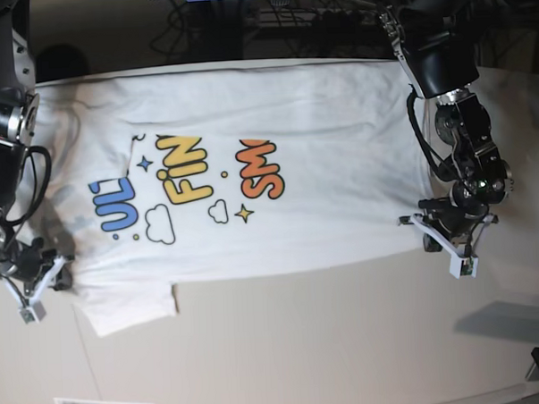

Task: Fold the T-shirt properly
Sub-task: 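Lift both side edges and fold them over toward the shirt's middle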

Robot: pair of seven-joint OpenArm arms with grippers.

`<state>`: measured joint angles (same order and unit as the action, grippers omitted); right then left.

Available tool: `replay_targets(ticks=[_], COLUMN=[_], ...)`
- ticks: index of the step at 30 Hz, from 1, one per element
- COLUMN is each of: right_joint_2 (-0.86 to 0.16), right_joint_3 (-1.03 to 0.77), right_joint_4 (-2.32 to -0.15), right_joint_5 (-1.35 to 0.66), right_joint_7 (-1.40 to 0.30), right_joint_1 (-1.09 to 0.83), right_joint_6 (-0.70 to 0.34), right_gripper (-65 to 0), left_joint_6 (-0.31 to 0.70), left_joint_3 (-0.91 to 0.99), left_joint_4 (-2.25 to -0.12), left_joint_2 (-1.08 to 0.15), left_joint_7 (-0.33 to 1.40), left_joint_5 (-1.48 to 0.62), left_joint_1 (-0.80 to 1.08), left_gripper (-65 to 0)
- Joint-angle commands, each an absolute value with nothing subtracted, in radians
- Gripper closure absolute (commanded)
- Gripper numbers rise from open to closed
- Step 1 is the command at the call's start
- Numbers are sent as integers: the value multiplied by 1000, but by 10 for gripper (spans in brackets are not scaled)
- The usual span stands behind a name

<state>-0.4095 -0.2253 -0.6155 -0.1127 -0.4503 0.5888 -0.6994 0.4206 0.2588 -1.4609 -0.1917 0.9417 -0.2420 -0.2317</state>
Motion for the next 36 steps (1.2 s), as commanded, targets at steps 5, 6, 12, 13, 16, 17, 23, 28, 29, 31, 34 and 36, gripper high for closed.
replay_targets(ticks=[5,6,12,13,16,17,23,28,29,31,34,36], right_joint_2=[-430,-430,-426,-415,-404,-403,-395,-378,-374,-366,-361,-360], right_joint_3=[-232,-232,-234,-236,-289,-297,-303,-305,-306,-306,-306,-308], right_joint_4=[-636,-638,-737,-753,-809,-819,-842,-957,-972,-1010,-1055,-1075], right_joint_5=[-128,-128,-130,-134,-145,-145,-145,-148,-148,-148,-148,-148], right_joint_7=[-424,-423,-424,-424,-429,-430,-424,-423,-423,-423,-423,-423], right_joint_1=[608,605,545,536,503,495,467,398,390,372,354,343], right_joint_6=[-698,-698,-698,-698,-698,-698,-698,-698,-698,-698,-698,-698], right_gripper=[0,0,0,0,0,0,0,0,0,0,0,0], left_joint_6=[421,421,423,423,423,423,423,423,423,423,423,423], left_joint_3=[259,259,259,259,255,242,202,200,200,202,202,202], left_joint_4=[-1508,-1509,-1586,-1598,-1626,-1632,-1716,-1758,-1759,-1765,-1787,-1811], left_joint_2=[-200,-200,-200,-200,-200,-200,-200,-199,-199,-199,-199,-199], left_joint_7=[923,923,923,923,938,955,970,972,972,972,972,972], left_joint_5=[-246,-246,-248,-248,-248,-248,-248,-248,-248,-248,-248,-248], left_joint_1=[-219,-214,-165,-156,-134,-134,-94,-81,-71,-61,-36,-22], left_gripper=[0,0,0,0,0,0,0,0,0,0,0,0])
